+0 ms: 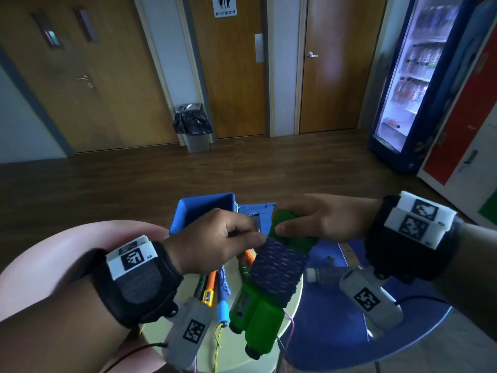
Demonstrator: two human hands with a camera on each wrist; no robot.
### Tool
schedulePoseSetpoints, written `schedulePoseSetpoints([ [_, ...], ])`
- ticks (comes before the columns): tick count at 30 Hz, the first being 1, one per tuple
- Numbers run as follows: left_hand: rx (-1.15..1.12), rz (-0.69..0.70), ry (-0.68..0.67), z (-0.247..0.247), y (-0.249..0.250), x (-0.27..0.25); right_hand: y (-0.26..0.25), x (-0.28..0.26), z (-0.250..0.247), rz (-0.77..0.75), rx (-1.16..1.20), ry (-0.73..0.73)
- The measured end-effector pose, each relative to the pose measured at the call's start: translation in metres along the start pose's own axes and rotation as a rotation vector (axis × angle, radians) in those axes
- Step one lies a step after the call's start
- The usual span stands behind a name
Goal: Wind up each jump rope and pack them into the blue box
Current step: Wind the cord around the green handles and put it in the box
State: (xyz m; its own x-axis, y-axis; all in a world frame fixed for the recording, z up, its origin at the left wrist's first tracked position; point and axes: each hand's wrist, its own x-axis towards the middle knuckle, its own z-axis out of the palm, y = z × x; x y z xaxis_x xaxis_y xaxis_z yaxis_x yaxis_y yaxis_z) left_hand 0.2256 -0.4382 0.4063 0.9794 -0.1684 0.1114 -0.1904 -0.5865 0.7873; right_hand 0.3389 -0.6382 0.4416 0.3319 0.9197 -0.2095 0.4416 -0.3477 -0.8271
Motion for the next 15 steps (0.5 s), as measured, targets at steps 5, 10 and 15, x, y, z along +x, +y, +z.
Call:
schedulePoseSetpoints([
  [5, -0.217, -0.006, -0.041, -0.004, 0.005, -0.003, 0.001, -0.013, 0.003, -0.058, 0.232, 0.048],
  [10, -0.588, -0.052, 0.107, 0.018, 0.000, 0.002, 0.005, -0.016, 0.016, -0.173, 0.550, 0.165],
  [15, -0.947, -0.192, 0.304, 0.061, -0.006, 0.011, -0.002, -0.004, 0.035, -0.270, 0.865, 0.309],
])
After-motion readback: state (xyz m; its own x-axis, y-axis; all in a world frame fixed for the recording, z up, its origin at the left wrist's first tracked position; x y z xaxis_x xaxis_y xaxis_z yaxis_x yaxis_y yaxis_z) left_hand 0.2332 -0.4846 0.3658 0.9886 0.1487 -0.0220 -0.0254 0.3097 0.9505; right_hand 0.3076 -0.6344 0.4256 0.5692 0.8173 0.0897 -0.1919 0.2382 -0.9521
